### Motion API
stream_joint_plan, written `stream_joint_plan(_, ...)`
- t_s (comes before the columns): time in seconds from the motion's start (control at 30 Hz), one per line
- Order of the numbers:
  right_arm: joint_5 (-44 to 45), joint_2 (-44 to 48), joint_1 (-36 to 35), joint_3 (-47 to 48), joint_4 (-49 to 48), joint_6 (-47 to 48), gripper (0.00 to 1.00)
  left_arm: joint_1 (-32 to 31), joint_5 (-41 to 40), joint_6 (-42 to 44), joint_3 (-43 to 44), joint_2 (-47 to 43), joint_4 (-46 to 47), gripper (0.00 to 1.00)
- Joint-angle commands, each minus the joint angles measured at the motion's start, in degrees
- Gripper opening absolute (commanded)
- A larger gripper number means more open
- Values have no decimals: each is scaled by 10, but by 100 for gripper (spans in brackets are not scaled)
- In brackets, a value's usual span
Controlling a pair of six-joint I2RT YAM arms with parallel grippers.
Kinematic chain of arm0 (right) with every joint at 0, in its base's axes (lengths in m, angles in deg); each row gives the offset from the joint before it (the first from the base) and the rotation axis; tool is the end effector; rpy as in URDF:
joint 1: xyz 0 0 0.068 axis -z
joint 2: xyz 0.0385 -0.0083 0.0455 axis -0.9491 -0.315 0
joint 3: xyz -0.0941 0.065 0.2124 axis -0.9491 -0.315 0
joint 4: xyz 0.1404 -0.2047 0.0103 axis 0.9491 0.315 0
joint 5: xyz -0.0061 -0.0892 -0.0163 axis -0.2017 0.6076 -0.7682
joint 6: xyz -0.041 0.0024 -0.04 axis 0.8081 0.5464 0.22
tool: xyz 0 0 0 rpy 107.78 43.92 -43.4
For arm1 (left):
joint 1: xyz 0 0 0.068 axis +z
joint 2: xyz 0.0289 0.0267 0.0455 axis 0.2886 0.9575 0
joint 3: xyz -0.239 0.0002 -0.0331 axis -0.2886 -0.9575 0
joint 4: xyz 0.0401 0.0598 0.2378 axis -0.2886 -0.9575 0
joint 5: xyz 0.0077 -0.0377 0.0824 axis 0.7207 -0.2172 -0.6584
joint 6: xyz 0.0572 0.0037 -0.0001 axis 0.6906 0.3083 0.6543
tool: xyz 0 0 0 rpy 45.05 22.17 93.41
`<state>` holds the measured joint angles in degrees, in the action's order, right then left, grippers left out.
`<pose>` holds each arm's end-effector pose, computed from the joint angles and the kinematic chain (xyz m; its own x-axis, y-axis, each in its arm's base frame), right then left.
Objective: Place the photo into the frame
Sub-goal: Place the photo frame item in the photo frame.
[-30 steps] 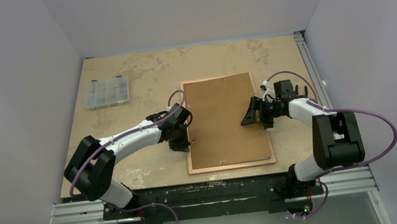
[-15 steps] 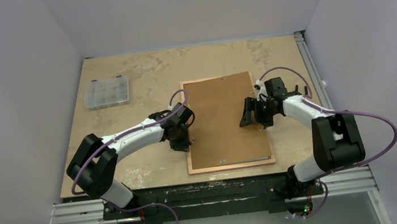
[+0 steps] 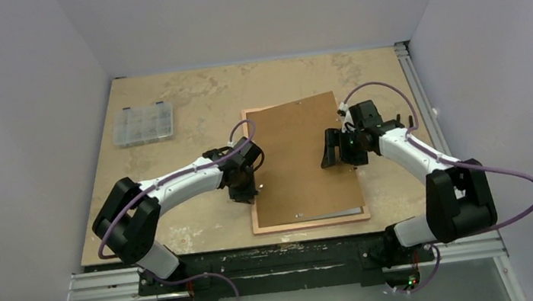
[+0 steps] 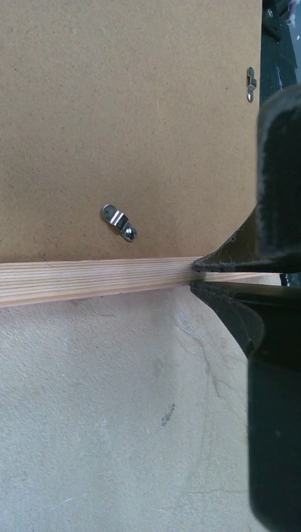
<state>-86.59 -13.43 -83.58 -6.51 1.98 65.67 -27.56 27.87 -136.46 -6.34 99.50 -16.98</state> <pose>0.2536 0.0655 0.1702 -0.9209 0.0924 -0.3787 -0.0640 0.9225 0.3807 0.2010 -0.1945 0.1493 -0.9754 -0.0676 -0.2100 -0.0292 0.9830 -0.1812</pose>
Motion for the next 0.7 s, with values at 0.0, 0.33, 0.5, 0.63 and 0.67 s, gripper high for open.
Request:
stream_joint_plan(0.0, 51, 14, -10, 24, 6, 21, 75, 1, -95, 18, -31, 49, -28, 5)
stream_joint_plan(0.33, 99, 4, -13, 14, 11, 14, 77, -3, -84, 7, -50, 68, -6, 5)
stream_joint_plan(0.5, 116, 8, -13, 19, 16, 8, 77, -4, -82, 5, -50, 75, -3, 5)
stream_joint_plan(0.63, 90, 10, -12, 10, -3, 3, 78, -5, -81, 4, -48, 78, 0, 5)
stream_joint_plan(0.67, 81, 3, -13, 10, -4, 2, 78, -6, -81, 4, -48, 79, 0, 5)
